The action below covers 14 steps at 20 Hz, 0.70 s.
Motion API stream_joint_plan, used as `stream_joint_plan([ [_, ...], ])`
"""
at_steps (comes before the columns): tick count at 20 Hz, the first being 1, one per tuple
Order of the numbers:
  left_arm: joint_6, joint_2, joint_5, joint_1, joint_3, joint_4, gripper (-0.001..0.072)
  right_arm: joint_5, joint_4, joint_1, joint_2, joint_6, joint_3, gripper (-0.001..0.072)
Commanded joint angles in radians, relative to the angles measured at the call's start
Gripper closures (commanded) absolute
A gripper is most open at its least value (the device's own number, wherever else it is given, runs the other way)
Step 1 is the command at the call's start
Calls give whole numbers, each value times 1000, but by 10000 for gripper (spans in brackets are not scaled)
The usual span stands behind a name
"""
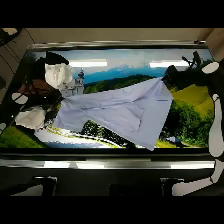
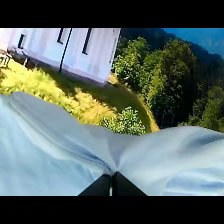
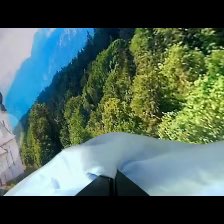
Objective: Fold the shirts.
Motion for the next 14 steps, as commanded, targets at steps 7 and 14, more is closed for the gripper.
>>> stream_joint_plan([
  [7, 341, -143, 2, 14, 106, -146, 681, 169, -63, 27, 54, -150, 13, 179],
  [14, 368, -157, 30, 18, 140, -87, 680, 629, -441, -52, 251, -59, -181, 106],
])
